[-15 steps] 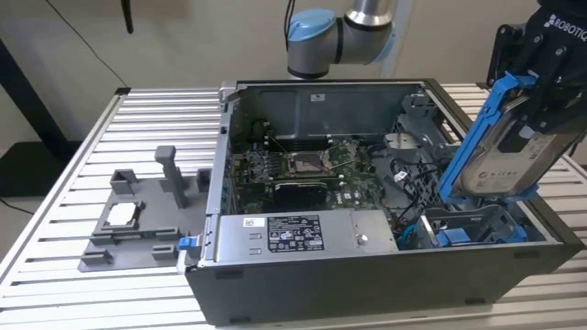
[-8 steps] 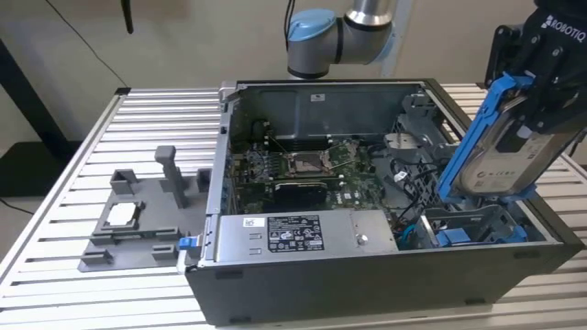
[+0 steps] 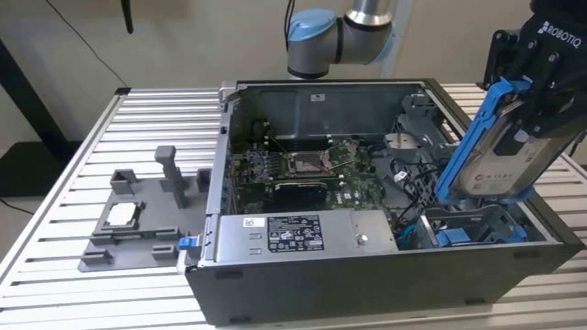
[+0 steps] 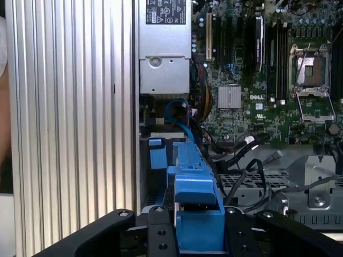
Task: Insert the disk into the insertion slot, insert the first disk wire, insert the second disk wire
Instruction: 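Insert the disk into the insertion slot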
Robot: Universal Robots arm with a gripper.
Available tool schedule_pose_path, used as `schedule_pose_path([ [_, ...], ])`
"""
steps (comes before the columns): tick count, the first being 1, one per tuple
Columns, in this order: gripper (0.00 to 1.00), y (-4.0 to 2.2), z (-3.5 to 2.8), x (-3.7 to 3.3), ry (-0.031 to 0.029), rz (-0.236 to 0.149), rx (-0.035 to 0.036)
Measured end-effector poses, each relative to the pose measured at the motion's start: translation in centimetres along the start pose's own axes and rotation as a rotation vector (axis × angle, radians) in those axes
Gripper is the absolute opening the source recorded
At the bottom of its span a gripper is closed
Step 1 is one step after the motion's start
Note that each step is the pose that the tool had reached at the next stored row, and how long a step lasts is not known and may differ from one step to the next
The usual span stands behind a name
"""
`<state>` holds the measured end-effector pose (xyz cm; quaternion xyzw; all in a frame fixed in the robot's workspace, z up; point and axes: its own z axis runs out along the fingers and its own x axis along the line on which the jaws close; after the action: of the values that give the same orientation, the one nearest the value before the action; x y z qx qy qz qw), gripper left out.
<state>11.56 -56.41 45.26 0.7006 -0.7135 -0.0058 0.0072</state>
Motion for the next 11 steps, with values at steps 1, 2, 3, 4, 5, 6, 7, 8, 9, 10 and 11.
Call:
schedule_pose_path([
  [1, 0.33, 0.0, 0.11, 0.0, -0.0001, 0.0, 0.0],
  [2, 0.33, 0.0, 0.22, 0.01, -0.0001, 0.0, 0.0],
  [3, 0.33, -0.01, 0.35, 0.01, -0.0001, 0.0, 0.0],
  [4, 0.33, -0.01, 0.47, 0.01, 0.0, 0.0, 0.0],
  [5, 0.33, -0.01, 0.59, 0.02, 0.0, 0.0, 0.0],
  [6, 0.33, -0.01, 0.72, 0.01, 0.0001, 0.0, 0.0],
  [7, 0.33, -0.02, 0.85, 0.01, -0.0001, 0.0, 0.0],
  [8, 0.33, -0.02, 0.95, 0.01, 0.0, 0.0, 0.0],
  [9, 0.33, -0.02, 1.03, 0.02, 0.0, 0.0, 0.0],
  [10, 0.33, -0.02, 1.11, 0.01, 0.0001, 0.0, 0.0],
  [11, 0.33, -0.02, 1.19, 0.01, 0.0, 0.0, 0.0],
])
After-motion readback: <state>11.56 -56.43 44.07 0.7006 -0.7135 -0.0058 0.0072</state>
